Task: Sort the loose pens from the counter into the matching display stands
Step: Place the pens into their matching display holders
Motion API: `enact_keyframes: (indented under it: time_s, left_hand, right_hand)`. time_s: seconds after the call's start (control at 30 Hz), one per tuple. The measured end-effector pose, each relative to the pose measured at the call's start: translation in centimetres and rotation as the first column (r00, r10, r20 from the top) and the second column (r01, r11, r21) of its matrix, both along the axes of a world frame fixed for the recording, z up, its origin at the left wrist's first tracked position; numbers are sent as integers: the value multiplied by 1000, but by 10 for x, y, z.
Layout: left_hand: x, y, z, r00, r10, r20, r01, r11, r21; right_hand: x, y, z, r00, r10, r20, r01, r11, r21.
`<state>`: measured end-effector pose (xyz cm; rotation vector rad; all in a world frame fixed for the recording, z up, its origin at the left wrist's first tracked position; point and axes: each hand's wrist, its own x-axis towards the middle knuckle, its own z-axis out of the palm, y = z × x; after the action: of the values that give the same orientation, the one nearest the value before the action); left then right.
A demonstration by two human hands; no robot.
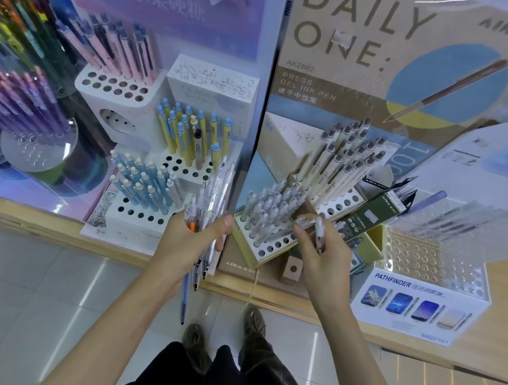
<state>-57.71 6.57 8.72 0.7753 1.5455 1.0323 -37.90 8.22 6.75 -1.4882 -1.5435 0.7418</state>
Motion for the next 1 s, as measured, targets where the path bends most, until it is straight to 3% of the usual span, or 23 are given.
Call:
enact_keyframes:
  time_s: [0.23,0.43,0.53,0.67,0.83,1.0]
  left_hand:
    - [5,0,5,1000,9,13,-8,1000,-22]
    - [4,-1,12,999,30,40,-29,999,-23]
    - [5,-1,14,998,38,56,-37,999,-28]
    - [7,0,18,997,42,60,-40,999,-33]
    - [8,1,18,997,42,57,-41,999,-23]
    - [11,2,17,997,50,58,-49,999,-11]
  right_hand:
    - [-16,11,-5,933,159,323,-150,987,-52]
    - [-16,16,-2,917,187,352,-148,980,-133]
    - [-16,19,1,919,212,333,-151,968,-199]
    - [-11,16,3,950,247,189,-188,941,-281]
    - [2,-2,0,982,113,-149,-157,932,-327]
    - [1,3,9,998,63,14,-62,998,-33]
